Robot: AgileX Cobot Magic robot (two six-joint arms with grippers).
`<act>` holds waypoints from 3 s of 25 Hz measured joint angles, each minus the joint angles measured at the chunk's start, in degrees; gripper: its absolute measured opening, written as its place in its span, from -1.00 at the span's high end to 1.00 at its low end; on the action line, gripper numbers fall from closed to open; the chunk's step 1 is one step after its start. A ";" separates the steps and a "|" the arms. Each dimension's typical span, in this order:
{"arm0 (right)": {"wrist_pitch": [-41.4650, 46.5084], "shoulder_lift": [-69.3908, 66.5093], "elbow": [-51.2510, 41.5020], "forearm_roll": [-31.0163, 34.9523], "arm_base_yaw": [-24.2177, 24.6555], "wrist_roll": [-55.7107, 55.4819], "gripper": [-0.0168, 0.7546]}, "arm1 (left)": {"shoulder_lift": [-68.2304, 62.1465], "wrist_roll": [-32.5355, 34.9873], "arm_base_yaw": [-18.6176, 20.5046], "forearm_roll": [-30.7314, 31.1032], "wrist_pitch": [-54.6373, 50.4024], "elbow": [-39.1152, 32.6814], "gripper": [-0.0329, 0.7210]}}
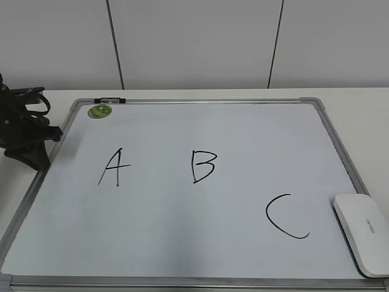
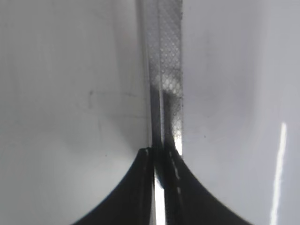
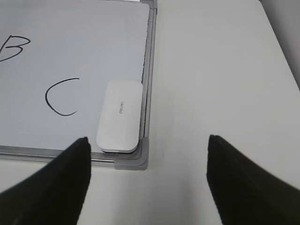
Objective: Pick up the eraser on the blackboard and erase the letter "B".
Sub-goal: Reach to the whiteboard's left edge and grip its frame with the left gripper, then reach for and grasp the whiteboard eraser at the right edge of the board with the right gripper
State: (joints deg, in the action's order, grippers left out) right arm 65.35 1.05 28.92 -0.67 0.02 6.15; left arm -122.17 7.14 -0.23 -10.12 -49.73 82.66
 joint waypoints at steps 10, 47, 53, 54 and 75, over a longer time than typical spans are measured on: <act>0.00 -0.43 1.71 0.00 0.00 0.00 -0.58 | 0.00 -0.08 0.00 -0.12 -0.36 0.00 0.88; -2.78 -50.78 11.45 6.75 0.00 3.17 -0.58 | 0.00 -0.13 0.10 -0.22 -0.49 0.00 0.88; -2.89 -59.10 13.54 7.96 0.00 3.38 -0.58 | 0.00 -0.13 0.10 -0.34 -0.49 0.00 0.88; -3.33 -60.32 13.68 8.00 0.00 3.38 -0.58 | 0.00 -0.13 0.10 -0.34 -0.49 0.00 0.88; -17.00 -77.50 14.04 10.82 0.00 5.44 -0.58 | 0.00 -0.13 0.10 -0.34 -0.53 0.00 0.88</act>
State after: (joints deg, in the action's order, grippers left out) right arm 48.35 -76.45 42.95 10.15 0.02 11.59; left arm -122.17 7.02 -0.13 -10.47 -50.26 82.66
